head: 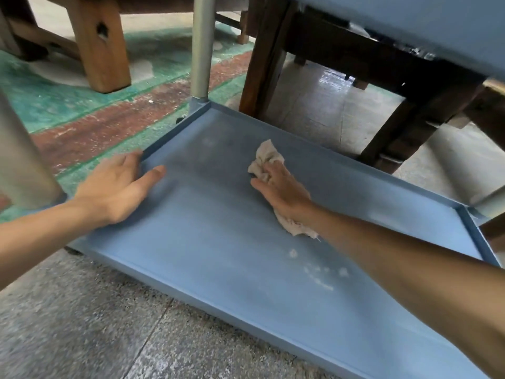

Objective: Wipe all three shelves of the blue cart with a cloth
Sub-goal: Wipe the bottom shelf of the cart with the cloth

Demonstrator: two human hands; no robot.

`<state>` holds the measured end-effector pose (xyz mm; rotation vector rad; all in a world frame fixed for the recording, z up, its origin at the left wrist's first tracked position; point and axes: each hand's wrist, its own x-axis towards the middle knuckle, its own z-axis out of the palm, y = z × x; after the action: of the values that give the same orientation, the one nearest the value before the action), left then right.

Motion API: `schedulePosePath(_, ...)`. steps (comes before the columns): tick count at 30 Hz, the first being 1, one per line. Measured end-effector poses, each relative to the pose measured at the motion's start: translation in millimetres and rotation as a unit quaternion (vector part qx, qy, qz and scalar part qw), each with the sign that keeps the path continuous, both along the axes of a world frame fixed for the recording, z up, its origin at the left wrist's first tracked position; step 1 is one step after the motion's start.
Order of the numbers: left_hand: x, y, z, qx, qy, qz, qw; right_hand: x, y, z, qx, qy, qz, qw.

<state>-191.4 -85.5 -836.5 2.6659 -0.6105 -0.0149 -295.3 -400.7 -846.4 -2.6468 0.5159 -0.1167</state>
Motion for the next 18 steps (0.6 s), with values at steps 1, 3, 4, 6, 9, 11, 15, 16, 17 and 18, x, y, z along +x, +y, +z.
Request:
schedulePosePath(1,-2.2,0.8,1.0,0.002,-0.018,-0.015,1.0,8.7,17.7,2.0,0.005,-0.003,0.043,0.999)
schedulePosePath(3,-8.5,2.5,-1.5,-0.008,-0.051,-0.038,0.998,18.0,53.1,7.0,0.028,-0.011,0.133,0.991)
schedulePosePath(4,-13.8,2.6,-2.2,-0.027,-0.058,-0.046,0.997,21.1,70.5,9.9,0.027,-0.013,0.179,0.983)
schedulePosePath(6,-25.1,0.2,1.5,-0.073,-0.074,-0.071,0.992,24.9,105.2,16.5,-0.017,-0.017,0.26,0.965)
schedulePosePath(9,-38.0,-4.5,23.0,-0.126,-0.083,-0.109,0.983,22.4,150.2,30.9,-0.062,-0.04,0.338,0.938)
schedulePosePath(11,-45.4,-7.3,38.5,-0.093,-0.105,-0.141,0.98,8.2,166.8,36.6,-0.025,-0.075,0.365,0.928)
schedulePosePath(15,-60.2,-13.6,51.5,-0.04,-0.143,-0.203,0.968,-33.1,179.5,29.4,0.05,-0.118,0.382,0.915)
schedulePosePath(16,-62.0,-14.4,50.9,-0.049,-0.139,-0.212,0.966,-44.7,181.3,28.4,0.056,-0.127,0.371,0.918)
schedulePosePath(17,-65.4,-13.4,53.3,-0.061,-0.102,-0.207,0.971,-56.8,181.2,29.1,0.06,-0.132,0.351,0.925)
schedulePosePath(18,-67.8,-12.9,52.0,-0.061,-0.082,-0.202,0.974,-66.9,178.5,29.6,0.067,-0.131,0.332,0.932)
